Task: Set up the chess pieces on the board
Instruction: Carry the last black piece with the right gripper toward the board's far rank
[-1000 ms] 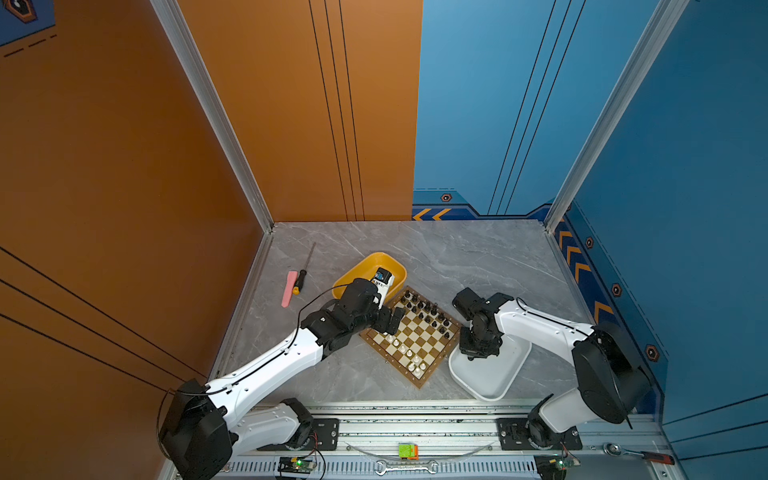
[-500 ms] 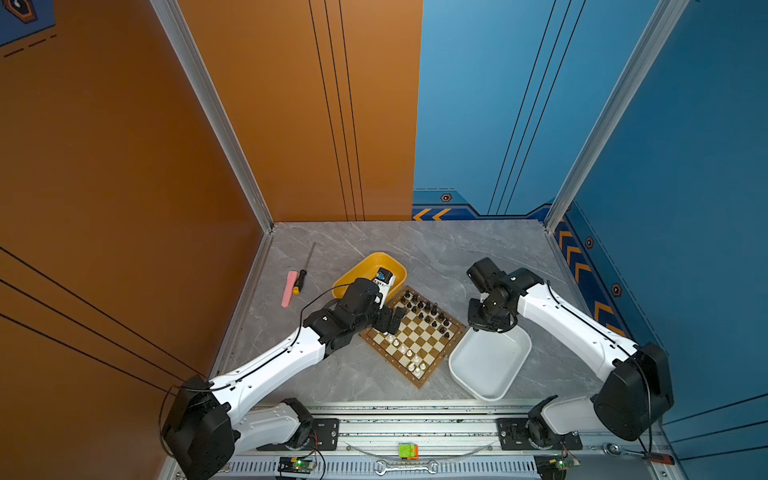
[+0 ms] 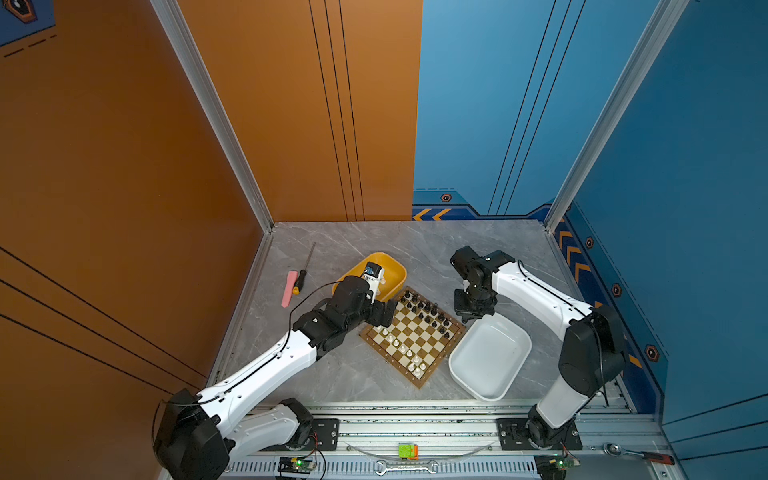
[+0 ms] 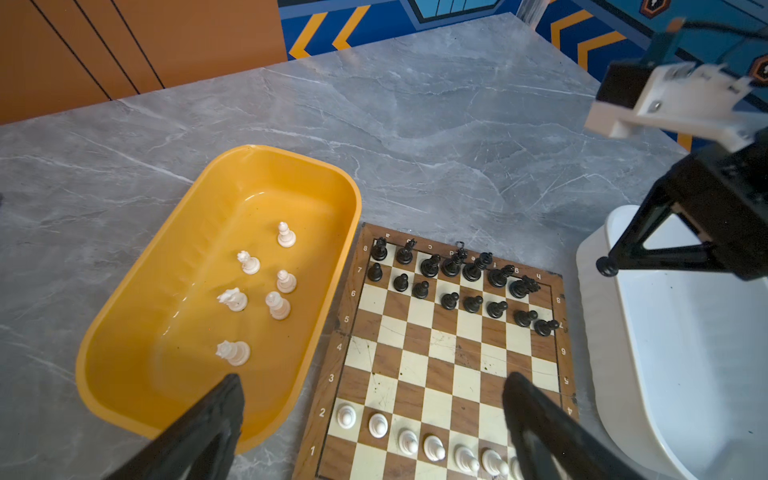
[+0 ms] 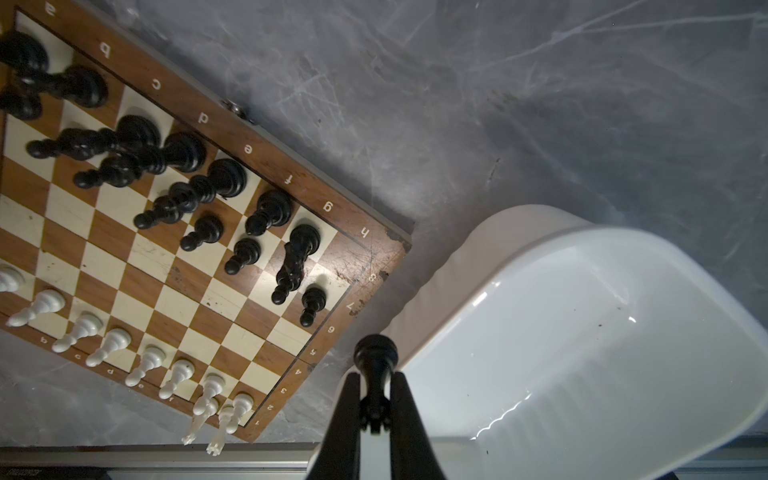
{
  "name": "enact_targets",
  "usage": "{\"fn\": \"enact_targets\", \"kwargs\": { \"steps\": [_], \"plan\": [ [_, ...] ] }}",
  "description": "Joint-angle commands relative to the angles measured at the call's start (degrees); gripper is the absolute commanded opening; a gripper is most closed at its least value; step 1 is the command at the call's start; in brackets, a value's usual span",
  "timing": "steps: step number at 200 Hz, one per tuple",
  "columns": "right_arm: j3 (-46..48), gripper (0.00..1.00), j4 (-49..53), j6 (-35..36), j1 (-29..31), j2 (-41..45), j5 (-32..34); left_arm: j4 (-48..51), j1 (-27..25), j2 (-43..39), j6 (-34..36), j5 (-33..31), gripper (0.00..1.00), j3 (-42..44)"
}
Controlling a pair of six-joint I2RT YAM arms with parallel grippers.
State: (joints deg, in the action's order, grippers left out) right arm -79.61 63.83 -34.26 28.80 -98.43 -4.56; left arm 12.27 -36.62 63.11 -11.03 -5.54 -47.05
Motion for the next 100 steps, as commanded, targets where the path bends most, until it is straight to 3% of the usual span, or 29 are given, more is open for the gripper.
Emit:
{"fn": "enact_targets", "kwargs": {
  "steps": [1, 100],
  "plan": [
    [-1.08, 0.08, -1.09, 1.63, 0.47, -1.93, -1.5, 2.15, 1.04, -1.65, -0.71, -1.66, 0.98, 0.99],
    [-0.47, 0.07, -5.27, 2.88, 0.47, -9.17, -3.67, 3.86, 2.89, -2.38, -0.14, -1.84, 0.98, 0.31]
  ]
}}
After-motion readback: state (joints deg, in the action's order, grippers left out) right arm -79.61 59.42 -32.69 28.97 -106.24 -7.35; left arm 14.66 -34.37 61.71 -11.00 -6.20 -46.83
